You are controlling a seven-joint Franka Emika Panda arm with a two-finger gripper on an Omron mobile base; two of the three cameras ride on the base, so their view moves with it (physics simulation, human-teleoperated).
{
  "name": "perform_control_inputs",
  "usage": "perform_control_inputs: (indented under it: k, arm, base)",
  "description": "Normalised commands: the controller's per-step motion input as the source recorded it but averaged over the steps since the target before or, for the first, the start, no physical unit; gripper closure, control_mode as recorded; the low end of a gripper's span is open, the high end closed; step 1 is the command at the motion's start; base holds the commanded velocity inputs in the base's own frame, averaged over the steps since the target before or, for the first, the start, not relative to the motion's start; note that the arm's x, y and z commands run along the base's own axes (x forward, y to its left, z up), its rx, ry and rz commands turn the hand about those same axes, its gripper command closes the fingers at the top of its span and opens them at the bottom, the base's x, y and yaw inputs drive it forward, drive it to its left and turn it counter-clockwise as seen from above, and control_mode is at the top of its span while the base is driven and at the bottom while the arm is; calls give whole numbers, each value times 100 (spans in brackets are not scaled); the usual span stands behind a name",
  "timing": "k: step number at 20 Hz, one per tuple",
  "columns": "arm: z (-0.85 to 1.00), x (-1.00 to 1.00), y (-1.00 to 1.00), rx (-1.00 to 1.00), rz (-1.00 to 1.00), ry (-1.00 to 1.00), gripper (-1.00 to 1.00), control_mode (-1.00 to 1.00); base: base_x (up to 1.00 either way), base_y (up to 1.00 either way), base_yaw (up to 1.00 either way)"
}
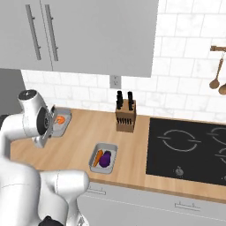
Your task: Take the meat container that has the shrimp and place it on the second highest rack of the freezer. Then take the vegetable container that has the eggplant and carrot and place it on the highest rack of the freezer.
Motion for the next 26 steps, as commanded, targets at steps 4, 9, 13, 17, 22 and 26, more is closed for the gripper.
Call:
perform_control_inputs:
  k: [4, 9, 13, 17, 22, 26]
  arm:
    - [29, 0, -84, 0, 1, 0, 100, -100]
    - [16, 0, -82, 0, 0, 0, 100, -100]
    - [8, 14, -41, 0, 0, 0, 100, -100]
    - [8, 23, -6, 0, -2, 0, 100, -100]
    - [3, 42, 0, 0, -13, 0, 100, -100]
    - [0, 23, 0, 0, -20, 0, 100, -100]
  base:
    - [0, 0, 0]
    - [0, 0, 0]
    - [0, 0, 0]
    - [0, 0, 0]
    - [0, 0, 0]
    - [0, 0, 0]
